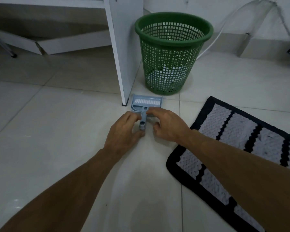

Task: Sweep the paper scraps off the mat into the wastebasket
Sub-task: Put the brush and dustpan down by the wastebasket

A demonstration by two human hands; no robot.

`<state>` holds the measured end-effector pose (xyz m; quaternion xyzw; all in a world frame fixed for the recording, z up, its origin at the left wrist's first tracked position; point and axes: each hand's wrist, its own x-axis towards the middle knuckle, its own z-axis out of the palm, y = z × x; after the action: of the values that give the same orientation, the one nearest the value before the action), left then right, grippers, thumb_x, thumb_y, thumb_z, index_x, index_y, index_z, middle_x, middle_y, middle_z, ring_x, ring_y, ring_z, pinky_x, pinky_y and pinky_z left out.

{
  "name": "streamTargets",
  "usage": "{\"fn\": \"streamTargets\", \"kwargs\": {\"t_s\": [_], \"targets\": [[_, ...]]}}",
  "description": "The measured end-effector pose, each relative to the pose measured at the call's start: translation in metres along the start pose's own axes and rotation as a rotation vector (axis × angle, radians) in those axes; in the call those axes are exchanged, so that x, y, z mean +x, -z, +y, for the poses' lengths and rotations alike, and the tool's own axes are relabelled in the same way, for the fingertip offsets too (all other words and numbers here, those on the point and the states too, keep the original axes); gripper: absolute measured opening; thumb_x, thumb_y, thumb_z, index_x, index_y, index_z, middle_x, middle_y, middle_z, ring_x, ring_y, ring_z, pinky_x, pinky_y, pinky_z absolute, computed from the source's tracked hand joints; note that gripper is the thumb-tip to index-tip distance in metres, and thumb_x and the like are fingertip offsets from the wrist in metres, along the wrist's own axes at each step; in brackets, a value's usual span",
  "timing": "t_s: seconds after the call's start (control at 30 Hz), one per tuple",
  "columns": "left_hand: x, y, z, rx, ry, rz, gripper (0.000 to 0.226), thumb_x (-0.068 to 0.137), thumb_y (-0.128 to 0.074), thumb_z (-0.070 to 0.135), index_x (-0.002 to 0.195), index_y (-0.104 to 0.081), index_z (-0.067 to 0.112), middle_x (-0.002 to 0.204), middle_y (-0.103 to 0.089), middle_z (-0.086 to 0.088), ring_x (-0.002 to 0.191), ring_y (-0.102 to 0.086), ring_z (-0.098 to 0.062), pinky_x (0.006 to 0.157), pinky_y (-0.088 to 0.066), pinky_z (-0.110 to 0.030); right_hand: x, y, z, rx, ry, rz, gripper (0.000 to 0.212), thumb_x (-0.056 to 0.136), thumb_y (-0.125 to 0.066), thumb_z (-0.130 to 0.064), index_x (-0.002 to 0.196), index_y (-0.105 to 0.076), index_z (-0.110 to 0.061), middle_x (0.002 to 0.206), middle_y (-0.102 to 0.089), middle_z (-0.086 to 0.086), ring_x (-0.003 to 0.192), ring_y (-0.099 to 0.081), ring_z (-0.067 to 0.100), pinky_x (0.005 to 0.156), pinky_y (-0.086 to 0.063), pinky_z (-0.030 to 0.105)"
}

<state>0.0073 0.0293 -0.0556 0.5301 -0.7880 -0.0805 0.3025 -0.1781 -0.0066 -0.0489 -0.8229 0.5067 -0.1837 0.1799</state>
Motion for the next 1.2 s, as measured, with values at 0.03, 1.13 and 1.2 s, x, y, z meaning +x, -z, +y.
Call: {"fn": "streamTargets", "kwargs": {"t_s": [0.03,1.13,1.2], "targets": [[0.001,0.000,-0.002,0.041,-0.055,-0.030,0.044,0.067,-0.083,0.023,0.103,-0.061,0.010,0.103,-0.064,-0.009,0.089,-0.059,-0.024,0.072,-0.051,-0.032,0.002,0.000,0.002,-0.024,-0.033,-0.041,0.065,0.078,-0.060,-0.001,0.141,-0.047,-0.011,0.152,-0.041,0.011,0.140,-0.039,0.027,0.110,-0.040,0.043],[0.056,-0.022,0.097,0.274,-0.374,-0.011,0.054,0.060,-0.057,0.013,0.114,-0.061,0.012,0.115,-0.064,-0.006,0.104,-0.054,-0.029,0.081,-0.041,-0.041,-0.164,0.112,0.121,-0.256,-0.739,-0.054,0.088,0.091,-0.046,-0.063,0.156,-0.008,-0.018,0.164,0.003,0.005,0.151,-0.001,0.023,0.120,-0.017,0.053],[0.073,-0.051,0.137,0.228,-0.388,-0.142,0.051,0.067,-0.058,0.025,0.117,-0.059,0.014,0.116,-0.062,-0.005,0.108,-0.052,-0.028,0.084,-0.037,-0.041,-0.207,0.130,0.146,-0.295,-0.963,-0.055,0.103,0.079,-0.039,-0.081,0.155,-0.004,-0.021,0.164,0.005,0.004,0.151,0.002,0.026,0.115,-0.016,0.065]]}}
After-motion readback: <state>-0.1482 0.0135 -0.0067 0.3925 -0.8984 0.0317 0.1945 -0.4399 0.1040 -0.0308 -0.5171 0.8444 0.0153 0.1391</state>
